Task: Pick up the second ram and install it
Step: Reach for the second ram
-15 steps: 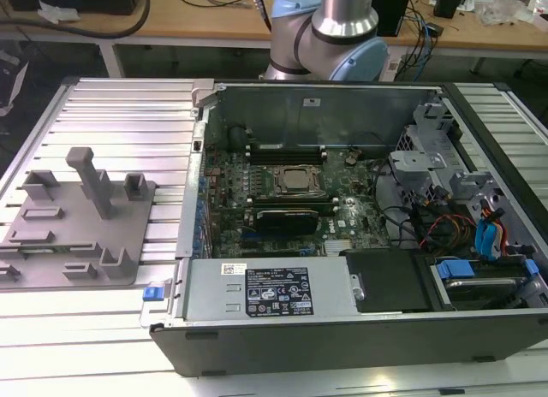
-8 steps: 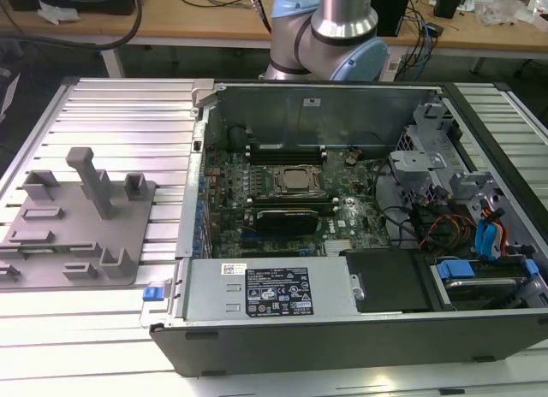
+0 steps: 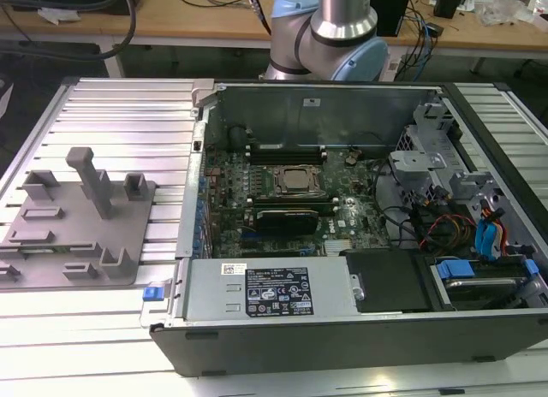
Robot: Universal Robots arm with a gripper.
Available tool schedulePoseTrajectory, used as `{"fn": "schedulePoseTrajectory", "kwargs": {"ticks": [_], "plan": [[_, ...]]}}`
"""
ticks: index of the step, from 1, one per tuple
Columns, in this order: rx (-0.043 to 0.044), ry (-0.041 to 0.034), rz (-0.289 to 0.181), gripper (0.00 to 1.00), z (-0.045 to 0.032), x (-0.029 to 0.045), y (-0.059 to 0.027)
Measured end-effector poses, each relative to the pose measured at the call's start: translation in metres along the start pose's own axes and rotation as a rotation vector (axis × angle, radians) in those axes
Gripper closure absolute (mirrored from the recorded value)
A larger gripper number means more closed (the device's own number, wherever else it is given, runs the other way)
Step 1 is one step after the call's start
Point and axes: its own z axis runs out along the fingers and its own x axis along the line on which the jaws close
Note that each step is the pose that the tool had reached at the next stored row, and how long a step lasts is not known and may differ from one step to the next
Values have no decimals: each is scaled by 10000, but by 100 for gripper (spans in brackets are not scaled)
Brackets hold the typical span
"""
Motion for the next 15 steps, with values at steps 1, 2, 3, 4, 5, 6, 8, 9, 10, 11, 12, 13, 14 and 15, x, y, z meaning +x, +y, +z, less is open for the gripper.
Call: {"fn": "schedulePoseTrajectory", "kwargs": {"ticks": [1, 2, 3, 4, 5, 6, 8, 9, 10, 11, 12, 13, 14, 15], "plan": [[-1, 0, 2, 92, 2, 1, -2], [0, 1, 0, 92, 9, 1, -16], [1, 3, 1, 92, 25, 0, -30], [4, 16, 1, 92, 35, 0, -38], [9, 30, 2, 92, 43, -1, -45], [25, 57, 2, 92, 60, -2, -61], [65, 98, 3, 92, 73, -2, -75], [81, 116, 4, 92, 85, -2, -80], [84, 122, 4, 92, 98, -2, -86], [85, 133, 4, 92, 119, -3, -95], [89, 151, 6, 92, 154, -2, -104], [92, 161, 6, 92, 168, -1, -106], [95, 172, 7, 92, 184, -1, -108], [99, 195, 7, 92, 208, -1, -111]]}}
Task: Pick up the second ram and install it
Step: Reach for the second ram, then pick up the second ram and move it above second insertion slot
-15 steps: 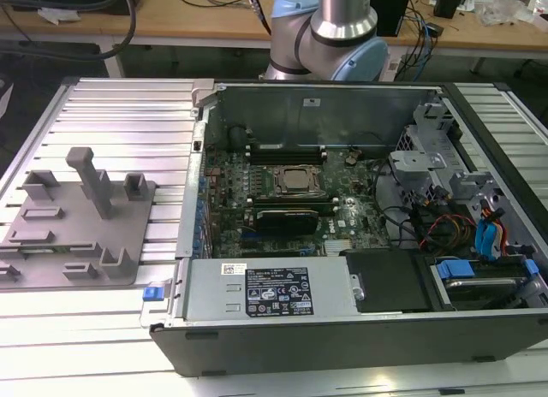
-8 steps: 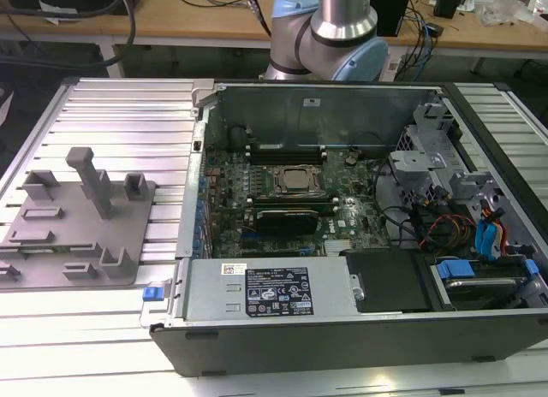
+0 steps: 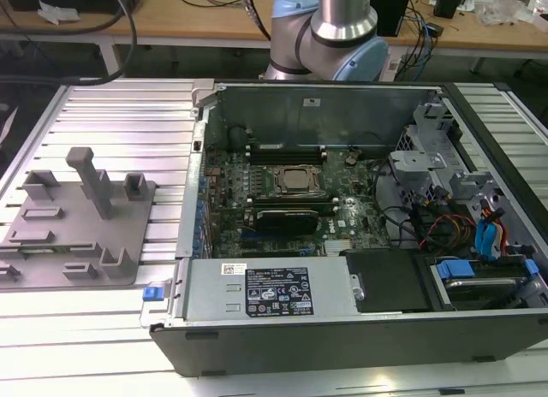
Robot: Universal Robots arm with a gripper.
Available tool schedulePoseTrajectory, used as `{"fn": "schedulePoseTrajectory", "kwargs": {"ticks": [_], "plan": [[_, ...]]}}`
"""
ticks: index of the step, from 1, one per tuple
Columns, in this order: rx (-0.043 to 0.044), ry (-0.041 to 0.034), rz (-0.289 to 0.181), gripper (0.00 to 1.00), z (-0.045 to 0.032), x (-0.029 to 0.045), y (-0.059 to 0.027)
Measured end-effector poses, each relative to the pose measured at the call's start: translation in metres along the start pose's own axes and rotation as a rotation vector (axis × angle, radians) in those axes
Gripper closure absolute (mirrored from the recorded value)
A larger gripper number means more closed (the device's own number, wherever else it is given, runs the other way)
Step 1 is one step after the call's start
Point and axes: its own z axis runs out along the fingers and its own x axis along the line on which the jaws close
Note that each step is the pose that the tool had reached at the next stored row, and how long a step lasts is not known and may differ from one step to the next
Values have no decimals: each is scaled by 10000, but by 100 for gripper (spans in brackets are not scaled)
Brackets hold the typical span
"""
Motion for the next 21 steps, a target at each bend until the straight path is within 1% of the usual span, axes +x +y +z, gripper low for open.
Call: {"fn": "schedulePoseTrajectory", "kwargs": {"ticks": [1, 3, 4, 5, 7, 16, 18, 21], "plan": [[5, 19, 0, 92, 11, 0, -2], [47, 165, 5, 92, 62, 0, -6], [60, 198, 6, 92, 89, 0, -7], [64, 209, 7, 92, 102, 0, -7], [68, 215, 7, 92, 122, 0, -8], [69, 214, 7, 92, 129, 0, -8], [67, 187, 6, 92, 132, 3, -8], [72, 191, -24, 92, 129, 3, -8]]}}
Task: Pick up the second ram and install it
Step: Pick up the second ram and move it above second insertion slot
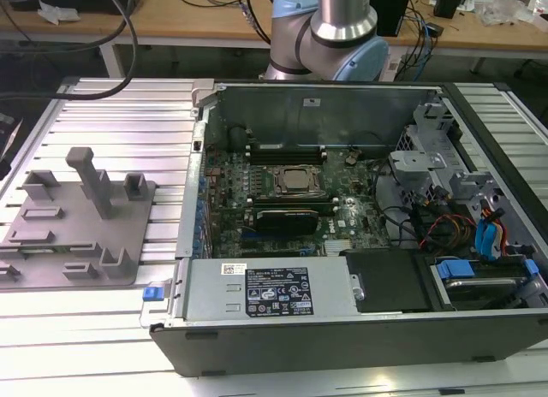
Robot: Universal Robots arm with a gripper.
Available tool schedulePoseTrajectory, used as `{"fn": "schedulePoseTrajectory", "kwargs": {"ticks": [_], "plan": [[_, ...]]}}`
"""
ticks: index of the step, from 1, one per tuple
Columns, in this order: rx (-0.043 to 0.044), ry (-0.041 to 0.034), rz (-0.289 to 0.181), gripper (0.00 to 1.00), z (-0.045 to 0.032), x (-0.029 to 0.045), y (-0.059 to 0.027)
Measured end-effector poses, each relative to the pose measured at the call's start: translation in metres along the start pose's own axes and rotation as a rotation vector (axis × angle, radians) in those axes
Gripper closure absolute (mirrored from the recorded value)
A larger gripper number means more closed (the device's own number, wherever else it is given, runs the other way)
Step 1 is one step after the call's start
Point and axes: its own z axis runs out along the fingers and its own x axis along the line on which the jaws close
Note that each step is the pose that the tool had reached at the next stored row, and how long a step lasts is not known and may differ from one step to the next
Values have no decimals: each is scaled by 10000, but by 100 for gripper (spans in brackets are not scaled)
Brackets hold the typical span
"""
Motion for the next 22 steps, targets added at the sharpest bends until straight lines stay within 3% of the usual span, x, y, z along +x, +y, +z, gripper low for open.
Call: {"fn": "schedulePoseTrajectory", "kwargs": {"ticks": [1, 2, 7, 8, 9, 13, 14, 19, 22], "plan": [[4, 6, -176, 92, 0, 1, 0], [12, 22, -770, 92, 0, 1, 0], [31, 54, -1981, 92, 2, 0, 0], [42, 70, -2603, 92, 3, 0, 0], [45, 77, -2894, 92, 3, 0, 0], [56, 96, -3583, 92, 5, 0, 0], [65, 112, -4145, 92, 6, 0, 0], [81, 139, -5143, 92, 9, 0, 0], [95, 164, -6007, 92, 12, 0, 0]]}}
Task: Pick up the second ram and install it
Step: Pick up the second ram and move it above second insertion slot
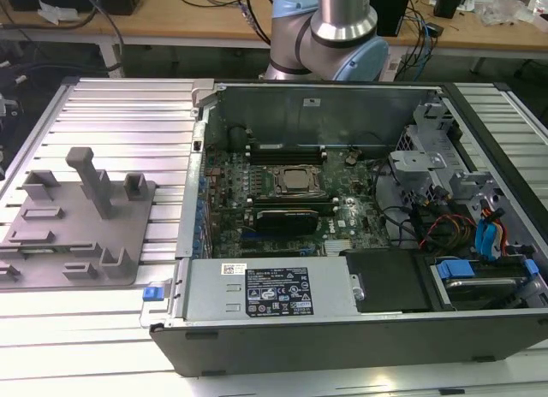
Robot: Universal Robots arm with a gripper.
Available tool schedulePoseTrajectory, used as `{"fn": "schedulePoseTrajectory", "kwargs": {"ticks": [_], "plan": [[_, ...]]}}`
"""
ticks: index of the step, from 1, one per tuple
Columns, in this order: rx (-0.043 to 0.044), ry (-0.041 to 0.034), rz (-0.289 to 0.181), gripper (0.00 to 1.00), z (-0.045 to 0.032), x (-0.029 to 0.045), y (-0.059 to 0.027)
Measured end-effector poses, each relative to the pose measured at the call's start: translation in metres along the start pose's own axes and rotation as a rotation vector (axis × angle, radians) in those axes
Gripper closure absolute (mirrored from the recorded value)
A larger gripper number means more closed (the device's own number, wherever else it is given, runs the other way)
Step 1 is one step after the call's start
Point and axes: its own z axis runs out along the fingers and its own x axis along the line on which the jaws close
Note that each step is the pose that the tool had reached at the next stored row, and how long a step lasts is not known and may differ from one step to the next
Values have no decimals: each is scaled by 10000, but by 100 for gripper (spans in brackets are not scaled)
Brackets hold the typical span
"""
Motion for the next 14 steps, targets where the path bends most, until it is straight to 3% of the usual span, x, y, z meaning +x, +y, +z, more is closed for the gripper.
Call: {"fn": "schedulePoseTrajectory", "kwargs": {"ticks": [3, 5, 8, 14], "plan": [[20, 37, -1296, 92, 12, 0, 0], [28, 50, -1757, 92, 17, 0, 0], [45, 79, -2860, 92, 23, 0, -1], [65, 112, -3962, 92, 25, 0, -1]]}}
